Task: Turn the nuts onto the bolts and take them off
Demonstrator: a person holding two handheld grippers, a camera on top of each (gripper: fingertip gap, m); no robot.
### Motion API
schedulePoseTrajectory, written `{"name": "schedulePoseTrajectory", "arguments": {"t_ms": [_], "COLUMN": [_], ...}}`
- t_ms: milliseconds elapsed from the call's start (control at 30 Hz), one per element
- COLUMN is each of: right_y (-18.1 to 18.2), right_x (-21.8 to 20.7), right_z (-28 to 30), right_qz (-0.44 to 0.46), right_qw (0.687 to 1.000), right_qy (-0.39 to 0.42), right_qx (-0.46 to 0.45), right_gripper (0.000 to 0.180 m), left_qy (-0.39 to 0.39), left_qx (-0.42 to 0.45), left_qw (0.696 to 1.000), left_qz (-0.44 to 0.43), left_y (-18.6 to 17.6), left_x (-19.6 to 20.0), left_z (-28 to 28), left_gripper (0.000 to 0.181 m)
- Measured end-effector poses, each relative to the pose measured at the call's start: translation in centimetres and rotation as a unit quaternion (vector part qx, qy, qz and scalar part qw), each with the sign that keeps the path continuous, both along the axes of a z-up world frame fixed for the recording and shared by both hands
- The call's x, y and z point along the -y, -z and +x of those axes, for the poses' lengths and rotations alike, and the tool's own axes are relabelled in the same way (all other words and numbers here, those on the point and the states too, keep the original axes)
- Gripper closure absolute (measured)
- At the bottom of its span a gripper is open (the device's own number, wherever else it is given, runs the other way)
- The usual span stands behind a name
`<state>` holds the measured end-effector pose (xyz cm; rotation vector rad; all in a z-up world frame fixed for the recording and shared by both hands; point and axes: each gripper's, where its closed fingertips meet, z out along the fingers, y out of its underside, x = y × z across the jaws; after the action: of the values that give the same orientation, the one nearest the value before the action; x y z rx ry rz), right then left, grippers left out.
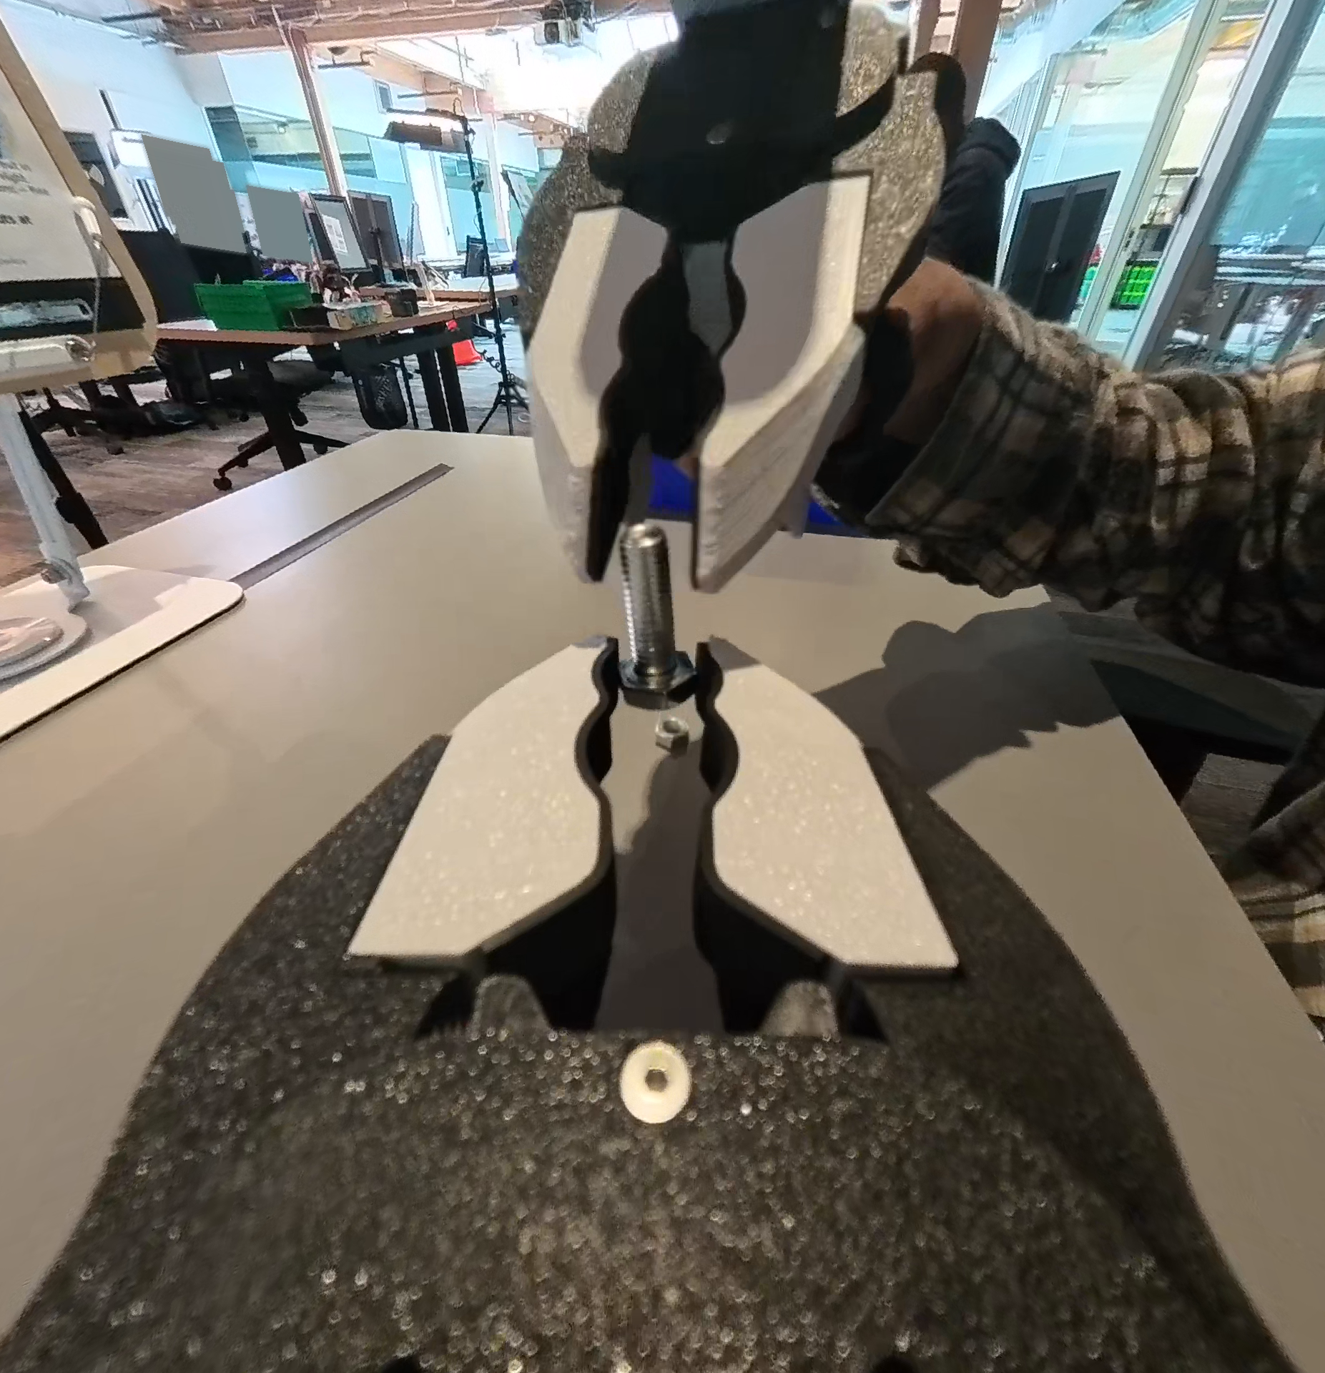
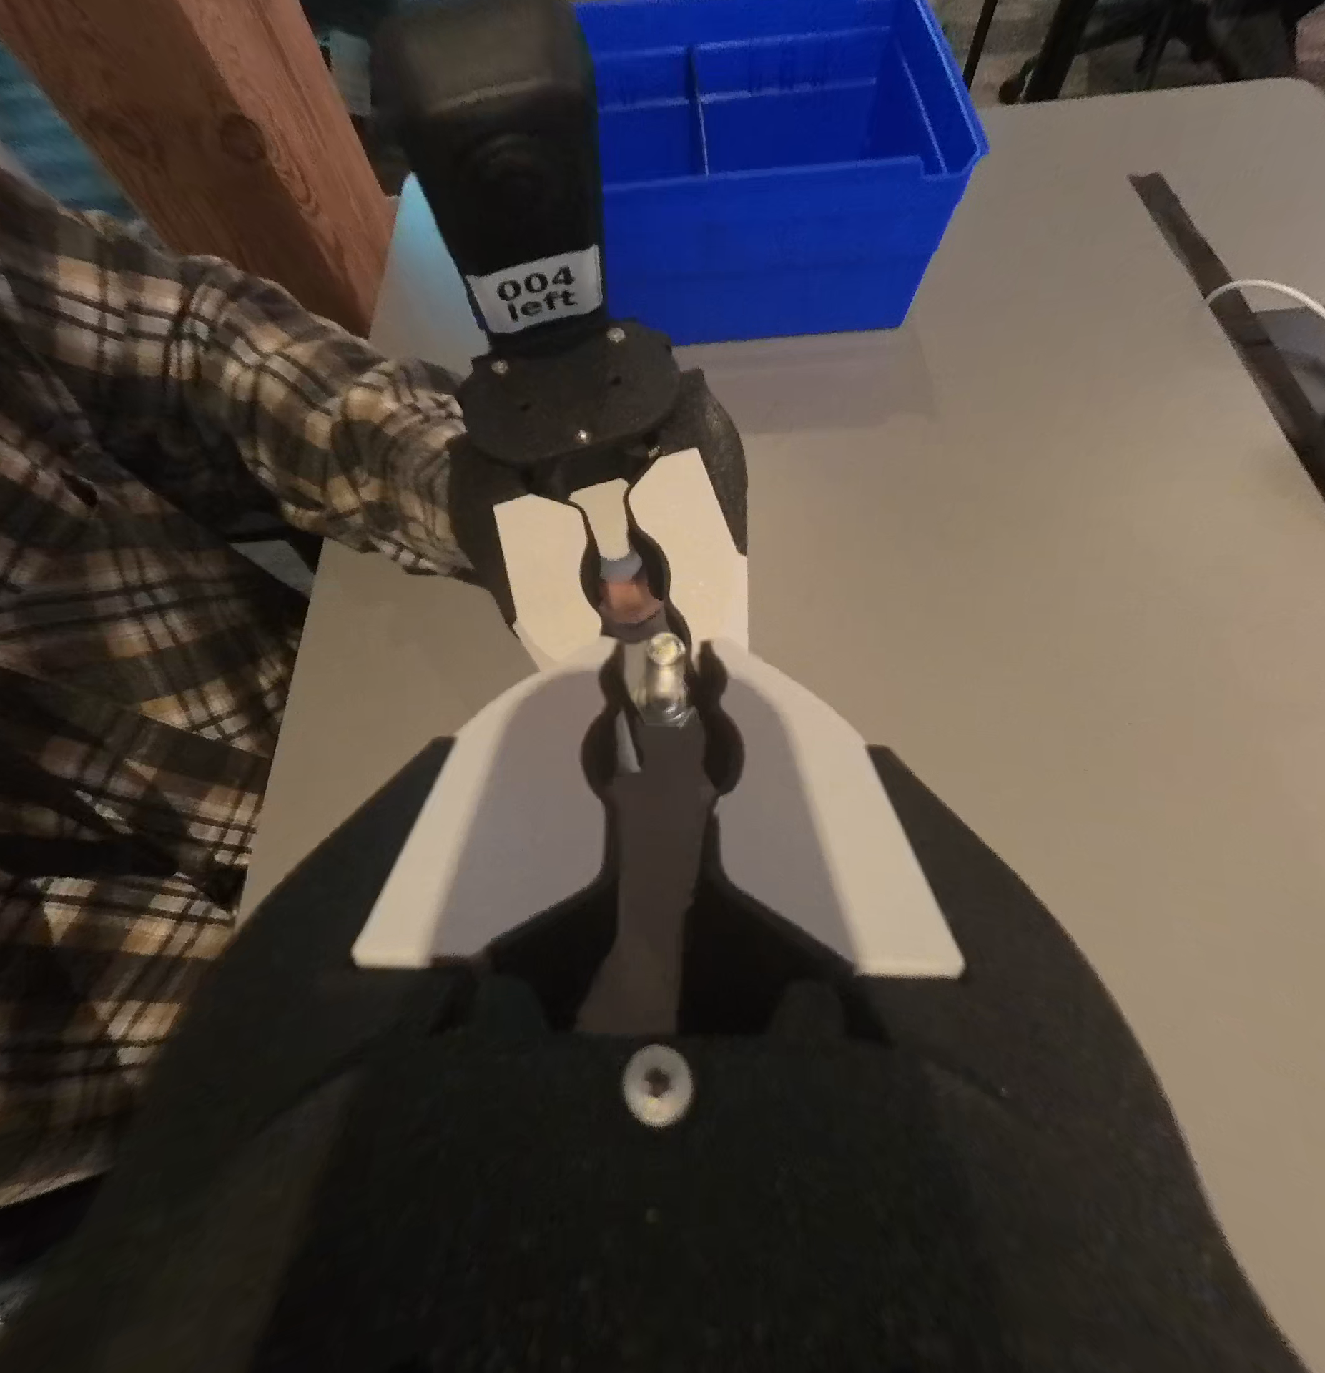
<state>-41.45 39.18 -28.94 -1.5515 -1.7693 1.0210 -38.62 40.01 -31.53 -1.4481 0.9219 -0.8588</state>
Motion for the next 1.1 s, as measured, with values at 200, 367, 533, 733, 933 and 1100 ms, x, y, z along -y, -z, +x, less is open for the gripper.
{"name": "schedulePoseTrajectory", "arguments": {"t_ms": [200, 367, 533, 733, 933, 1100], "right_y": [-2.1, -0.7, 0.1, -0.5, -1.2, -1.3], "right_x": [0.1, 0.4, 0.9, 0.9, 0.7, 0.8], "right_z": [0.8, 0.5, 0.2, 0.5, 0.7, 0.7], "right_qz": [-0.002, -0.004, 0.028, 0.014, 0.002, -0.012], "right_qw": [0.994, 0.996, 0.997, 0.996, 0.995, 0.994], "right_qy": [0.000, -0.003, -0.029, -0.035, -0.032, -0.035], "right_qx": [-0.106, -0.089, -0.067, -0.075, -0.094, -0.106], "right_gripper": [0.154, 0.148, 0.171, 0.171, 0.171, 0.171], "left_qy": [-0.011, -0.011, 0.005, 0.034, 0.035, 0.036], "left_qx": [-0.006, -0.022, -0.015, 0.027, 0.041, 0.046], "left_qw": [0.999, 0.999, 0.999, 0.999, 0.999, 0.998], "left_qz": [0.029, 0.041, 0.036, 0.010, 0.005, 0.009], "left_y": [-0.4, -0.1, -0.2, -0.8, -1.1, -1.3], "left_x": [0.0, 0.3, 0.7, 1.0, 0.9, 1.0], "left_z": [-0.3, 0.3, 0.5, 0.4, 0.1, 0.2], "left_gripper": [0.162, 0.162, 0.161, 0.161, 0.161, 0.161]}}
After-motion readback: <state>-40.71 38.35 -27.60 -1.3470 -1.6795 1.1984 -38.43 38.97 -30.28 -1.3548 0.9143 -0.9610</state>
